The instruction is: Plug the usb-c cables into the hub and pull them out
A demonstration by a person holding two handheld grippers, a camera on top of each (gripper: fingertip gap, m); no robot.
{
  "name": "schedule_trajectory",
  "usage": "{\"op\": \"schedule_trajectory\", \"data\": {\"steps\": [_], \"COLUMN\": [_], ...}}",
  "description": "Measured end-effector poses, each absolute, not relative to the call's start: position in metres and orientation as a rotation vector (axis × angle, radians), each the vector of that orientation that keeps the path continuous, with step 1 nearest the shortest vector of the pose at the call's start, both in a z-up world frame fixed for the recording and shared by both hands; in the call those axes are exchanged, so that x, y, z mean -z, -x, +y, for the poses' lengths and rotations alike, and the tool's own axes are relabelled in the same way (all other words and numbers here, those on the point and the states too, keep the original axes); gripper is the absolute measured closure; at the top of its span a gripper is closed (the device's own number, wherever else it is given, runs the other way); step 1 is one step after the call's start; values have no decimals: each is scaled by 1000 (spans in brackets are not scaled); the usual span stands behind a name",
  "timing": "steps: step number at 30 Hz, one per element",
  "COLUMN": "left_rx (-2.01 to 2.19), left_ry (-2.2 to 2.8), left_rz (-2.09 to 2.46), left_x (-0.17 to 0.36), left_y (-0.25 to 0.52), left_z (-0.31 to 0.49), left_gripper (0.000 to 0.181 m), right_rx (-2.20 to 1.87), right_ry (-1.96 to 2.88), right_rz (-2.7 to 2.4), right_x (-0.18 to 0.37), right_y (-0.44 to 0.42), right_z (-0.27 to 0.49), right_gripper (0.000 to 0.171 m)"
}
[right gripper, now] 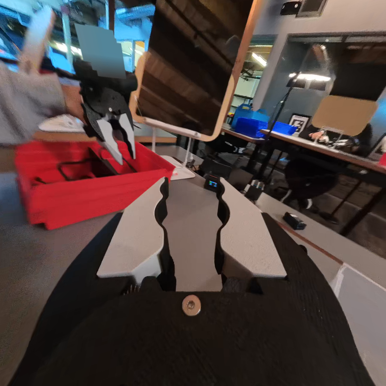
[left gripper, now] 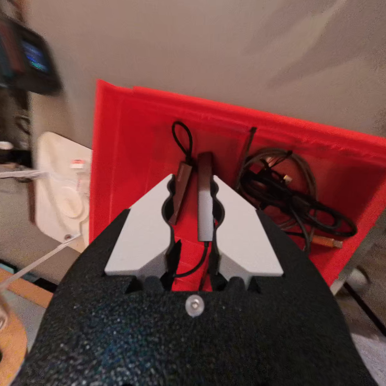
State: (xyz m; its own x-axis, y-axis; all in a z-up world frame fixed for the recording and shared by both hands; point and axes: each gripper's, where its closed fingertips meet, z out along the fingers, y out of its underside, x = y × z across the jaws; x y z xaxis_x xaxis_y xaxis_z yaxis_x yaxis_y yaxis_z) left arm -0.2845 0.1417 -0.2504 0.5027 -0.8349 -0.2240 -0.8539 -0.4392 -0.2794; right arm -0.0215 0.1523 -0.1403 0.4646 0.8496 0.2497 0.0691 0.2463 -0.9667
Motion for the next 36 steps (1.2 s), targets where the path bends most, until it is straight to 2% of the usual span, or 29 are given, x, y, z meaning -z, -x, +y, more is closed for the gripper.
{"op": "schedule_trajectory", "data": {"steps": [1, 9, 15, 23, 27, 32, 36], "left_rx": [-73, 34, 63, 37, -226, -236, -386], "left_ry": [2459, 2625, 2648, 2666, 2736, 2709, 2603], "left_rz": [1450, 1645, 1704, 1695, 1798, 1746, 1642], "left_x": [262, 316, 332, 333, 340, 342, 314], "left_y": [290, 299, 305, 305, 338, 342, 350], "left_z": [145, 163, 164, 162, 158, 160, 167], "left_gripper": [146, 150, 153, 153, 151, 159, 160], "right_rx": [-619, -566, -545, -551, -553, -572, -553], "right_ry": [1212, 1222, 1239, 1272, 1284, 1305, 1292], "right_rz": [-969, -929, -934, -964, -955, -938, -929], "right_x": [151, 210, 216, 225, 226, 227, 224], "right_y": [32, 55, 52, 59, 57, 56, 53], "right_z": [161, 195, 198, 195, 197, 199, 199], "right_gripper": [126, 130, 133, 133, 133, 133, 133]}}
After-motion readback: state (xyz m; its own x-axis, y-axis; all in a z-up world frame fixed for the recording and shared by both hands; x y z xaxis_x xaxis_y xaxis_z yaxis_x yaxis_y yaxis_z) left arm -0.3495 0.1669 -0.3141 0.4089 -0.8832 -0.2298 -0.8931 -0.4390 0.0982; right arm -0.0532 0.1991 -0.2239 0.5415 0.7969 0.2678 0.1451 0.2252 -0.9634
